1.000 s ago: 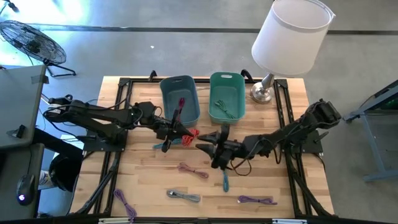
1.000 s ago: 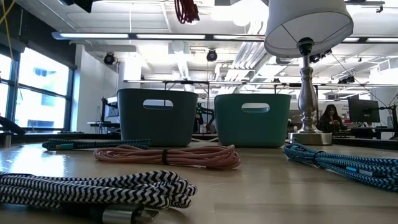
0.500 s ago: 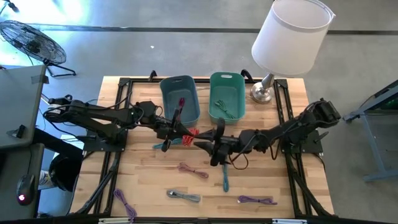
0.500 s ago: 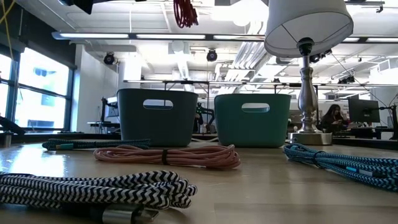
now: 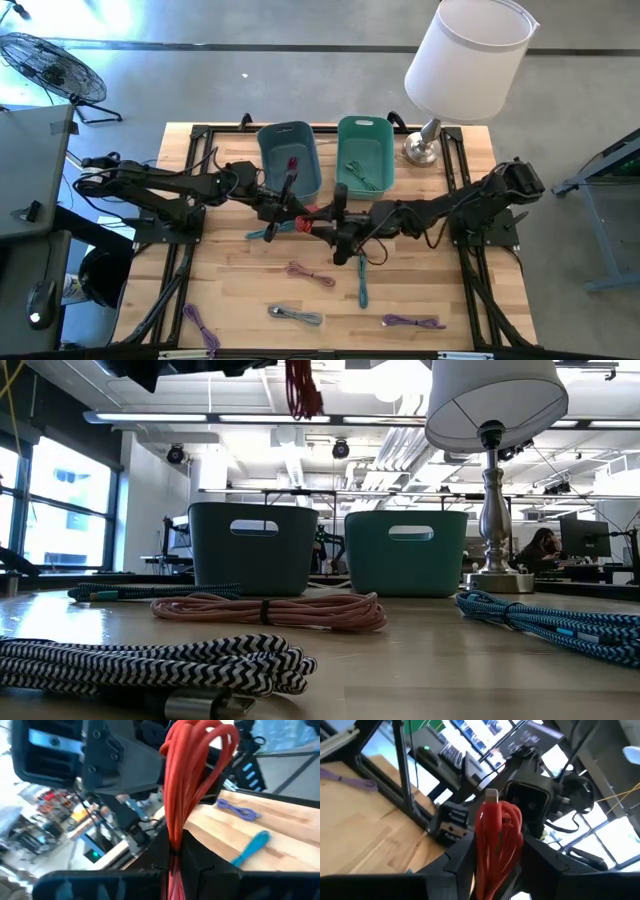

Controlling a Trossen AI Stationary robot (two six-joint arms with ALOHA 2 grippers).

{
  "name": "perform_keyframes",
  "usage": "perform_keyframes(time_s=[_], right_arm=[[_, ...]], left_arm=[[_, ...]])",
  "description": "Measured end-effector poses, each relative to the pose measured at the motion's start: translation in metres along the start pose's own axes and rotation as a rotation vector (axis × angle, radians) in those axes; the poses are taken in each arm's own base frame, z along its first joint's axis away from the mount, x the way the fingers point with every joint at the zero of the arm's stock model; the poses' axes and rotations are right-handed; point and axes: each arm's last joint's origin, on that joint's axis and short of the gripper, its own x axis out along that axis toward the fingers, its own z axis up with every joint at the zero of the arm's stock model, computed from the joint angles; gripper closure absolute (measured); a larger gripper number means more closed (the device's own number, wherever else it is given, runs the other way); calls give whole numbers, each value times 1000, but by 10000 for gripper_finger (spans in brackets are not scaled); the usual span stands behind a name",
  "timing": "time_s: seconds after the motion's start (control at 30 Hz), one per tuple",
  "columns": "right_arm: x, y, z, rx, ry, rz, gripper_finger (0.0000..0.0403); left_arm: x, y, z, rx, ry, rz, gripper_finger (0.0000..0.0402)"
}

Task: Pick & Place USB Port
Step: Put the red charger cable into the green bin

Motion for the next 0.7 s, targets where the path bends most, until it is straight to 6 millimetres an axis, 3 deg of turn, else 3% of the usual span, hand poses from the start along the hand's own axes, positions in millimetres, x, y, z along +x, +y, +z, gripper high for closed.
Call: perform_keyframes(time_s=[0.13, 0.23, 0.3, 0.7], right_arm=[[10, 0, 3, -16, 74, -17, 289], [12, 0, 3, -31, 109, -2, 361], [12, 0, 3, -36, 118, 5, 385], [11, 4, -1, -52, 188, -9, 390]], left_arm=[[0, 0, -1, -9, 4, -6, 390], [0, 0, -1, -12, 9, -6, 376], [0, 0, -2, -13, 14, -3, 359], [-2, -2, -2, -42, 26, -28, 294]])
